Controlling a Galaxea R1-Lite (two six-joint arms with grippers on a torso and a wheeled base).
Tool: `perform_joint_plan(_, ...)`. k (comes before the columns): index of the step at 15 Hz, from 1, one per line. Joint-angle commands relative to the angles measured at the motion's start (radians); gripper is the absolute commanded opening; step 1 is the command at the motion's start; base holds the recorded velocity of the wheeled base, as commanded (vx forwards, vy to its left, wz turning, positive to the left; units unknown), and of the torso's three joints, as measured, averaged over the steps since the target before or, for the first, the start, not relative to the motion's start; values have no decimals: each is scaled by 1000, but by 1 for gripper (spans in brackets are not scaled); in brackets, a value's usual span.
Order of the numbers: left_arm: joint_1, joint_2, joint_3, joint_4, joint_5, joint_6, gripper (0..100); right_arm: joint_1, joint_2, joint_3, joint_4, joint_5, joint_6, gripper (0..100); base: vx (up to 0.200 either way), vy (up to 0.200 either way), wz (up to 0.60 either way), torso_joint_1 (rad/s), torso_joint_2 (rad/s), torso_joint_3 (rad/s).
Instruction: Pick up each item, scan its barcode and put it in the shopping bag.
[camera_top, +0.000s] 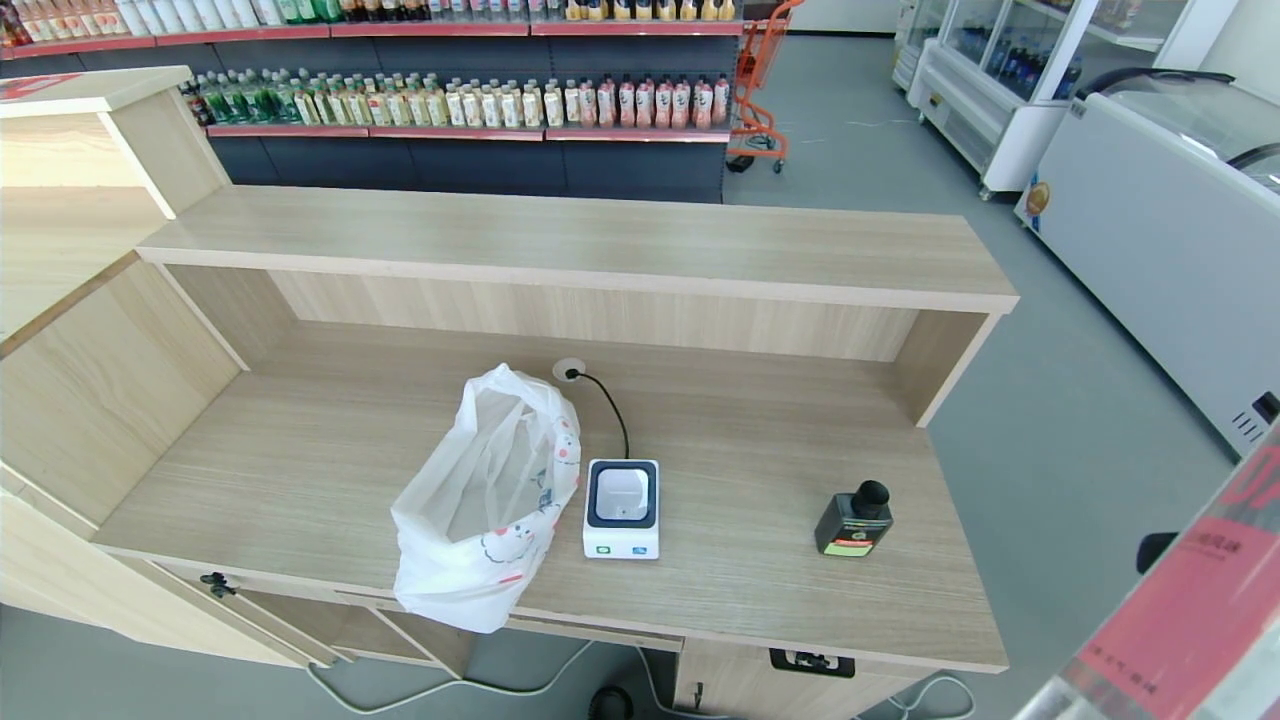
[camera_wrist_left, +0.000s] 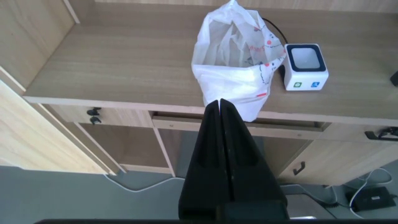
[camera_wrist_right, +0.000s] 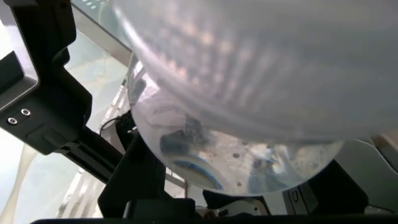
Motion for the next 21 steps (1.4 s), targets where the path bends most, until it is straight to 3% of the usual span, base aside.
perform_joint_plan(1,0,0,0,0,0,0,0,-32,20,8,7,-6,-61,0,0,0,0,0,0,0)
perform_joint_plan(3,0,0,0,0,0,0,0,-101,86,55,84,-238,-421,0,0,0,0,0,0,0)
perform_joint_plan(6,0,0,0,0,0,0,0,-264,129,133,107,-400,-871,0,0,0,0,0,0,0)
perform_joint_plan(7,0,0,0,0,0,0,0,-281,129,152,104,-512,-966,0,0,0,0,0,0,0)
perform_joint_plan(8,0,0,0,0,0,0,0,-276,114,179,96,-600,-977,0,0,0,0,0,0,0)
perform_joint_plan(13,0,0,0,0,0,0,0,-253,103,225,52,-629,-1039,0,0,0,0,0,0,0)
perform_joint_plan(15,0,0,0,0,0,0,0,-252,104,232,58,-764,-1072,0,0,0,0,0,0,0)
perform_joint_plan(21,0,0,0,0,0,0,0,-252,127,221,55,-851,-1135,0,0,0,0,0,0,0)
